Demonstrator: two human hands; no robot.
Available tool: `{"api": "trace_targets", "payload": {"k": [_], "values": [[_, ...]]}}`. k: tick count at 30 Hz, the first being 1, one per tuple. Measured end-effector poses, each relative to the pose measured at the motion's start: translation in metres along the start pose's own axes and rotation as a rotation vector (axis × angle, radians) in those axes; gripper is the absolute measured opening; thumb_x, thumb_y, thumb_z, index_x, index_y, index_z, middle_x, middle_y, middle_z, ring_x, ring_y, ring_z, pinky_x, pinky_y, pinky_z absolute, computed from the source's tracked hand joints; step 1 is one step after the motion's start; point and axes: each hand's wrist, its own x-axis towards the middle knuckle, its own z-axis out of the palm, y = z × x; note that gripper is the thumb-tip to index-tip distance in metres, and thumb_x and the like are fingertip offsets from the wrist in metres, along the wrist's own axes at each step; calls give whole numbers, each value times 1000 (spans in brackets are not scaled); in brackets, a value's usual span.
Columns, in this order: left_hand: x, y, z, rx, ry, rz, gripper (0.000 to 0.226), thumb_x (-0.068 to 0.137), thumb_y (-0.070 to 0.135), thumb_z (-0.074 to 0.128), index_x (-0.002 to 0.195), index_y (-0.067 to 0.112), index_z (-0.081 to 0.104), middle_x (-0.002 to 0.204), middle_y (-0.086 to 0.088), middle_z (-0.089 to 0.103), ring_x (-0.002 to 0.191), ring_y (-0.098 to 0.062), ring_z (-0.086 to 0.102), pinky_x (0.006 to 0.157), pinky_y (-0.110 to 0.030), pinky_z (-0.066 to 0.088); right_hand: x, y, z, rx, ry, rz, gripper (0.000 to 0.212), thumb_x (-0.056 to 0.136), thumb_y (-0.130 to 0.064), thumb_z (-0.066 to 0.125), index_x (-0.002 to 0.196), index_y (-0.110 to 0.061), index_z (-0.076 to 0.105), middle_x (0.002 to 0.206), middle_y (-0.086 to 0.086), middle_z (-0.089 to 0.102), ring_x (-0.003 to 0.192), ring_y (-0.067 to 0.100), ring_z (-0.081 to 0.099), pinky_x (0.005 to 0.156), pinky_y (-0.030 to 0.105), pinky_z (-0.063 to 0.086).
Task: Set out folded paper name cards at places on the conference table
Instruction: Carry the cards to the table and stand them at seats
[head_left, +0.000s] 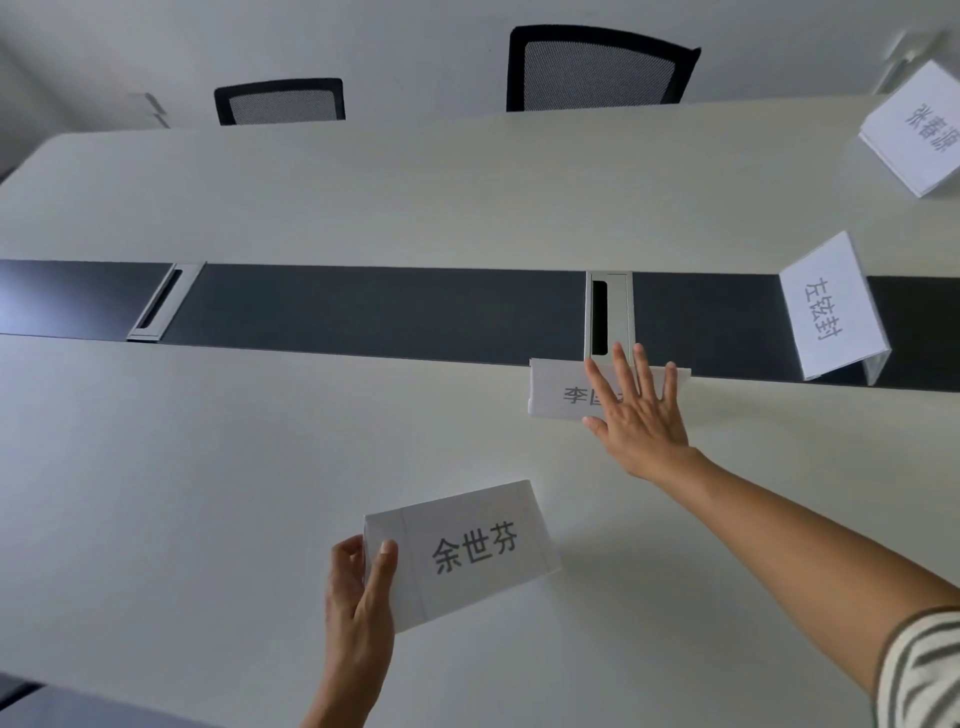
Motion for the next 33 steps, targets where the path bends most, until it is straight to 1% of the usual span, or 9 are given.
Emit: {"api": "trace_targets", "payload": {"k": [9,14,18,21,23,25,27,30,33], "values": [[-7,1,-10,-29,35,14,6,93,25,53,96,20,51,101,-15,65,84,-26,62,63,-32,48,1,0,-3,-55,-68,0,88,91,-59,33,143,-28,-31,151,10,-33,143,35,-24,112,61,-9],[-17,6,-20,-42,55,13,7,92,25,54,95,19,52,99,-15,66,83,-26,63,63,-34,49,-1,1,-17,-21,-119,-3,91,88,-49,47,148,-29,-19,159,11,-19,145,33,-19,114,60,-5],[-29,16,-34,-71,74,35,6,91,21,55,94,16,52,98,-15,66,82,-26,63,61,-33,49,-16,-5,-30,54,52,-38,81,87,-38,54,152,-25,7,161,12,4,148,32,2,115,56,5],[-40,24,-49,-111,101,50,5,91,17,55,94,14,53,95,-17,67,78,-26,63,60,-34,49,-37,-22,-45,333,170,-12,51,86,-28,56,136,-16,49,142,9,51,126,32,49,104,45,39],[-50,29,-60,-150,120,51,5,91,14,54,94,11,53,91,-15,67,75,-25,63,58,-33,49,-58,-39,-60,571,127,64,34,87,-29,57,118,-18,63,116,2,69,101,24,64,87,35,50],[-62,33,-71,-197,145,51,5,92,12,52,95,8,53,87,-12,67,71,-23,62,54,-28,49,-86,-58,-70,775,77,96,27,87,-33,59,107,-19,68,102,-3,73,90,14,67,83,33,52],[-74,34,-84,-248,167,49,7,92,12,52,95,7,54,86,-12,67,71,-23,61,54,-27,50,-119,-80,-76,995,-6,96,33,84,-45,61,105,-20,69,99,-6,73,92,9,66,87,33,53],[-91,28,-108,-334,191,-5,16,92,16,53,99,2,56,90,-17,66,79,-30,61,67,-37,48,-171,-117,-83,1250,-170,83,60,73,-64,55,116,-22,62,107,-7,69,99,6,65,82,24,50],[-107,20,-137,-419,200,-39,17,91,16,55,97,1,58,91,-19,64,79,-28,59,69,-35,45,-210,-155,-85,1357,-269,91,54,78,-60,54,120,-26,57,107,-5,67,98,5,64,71,20,50]]}}
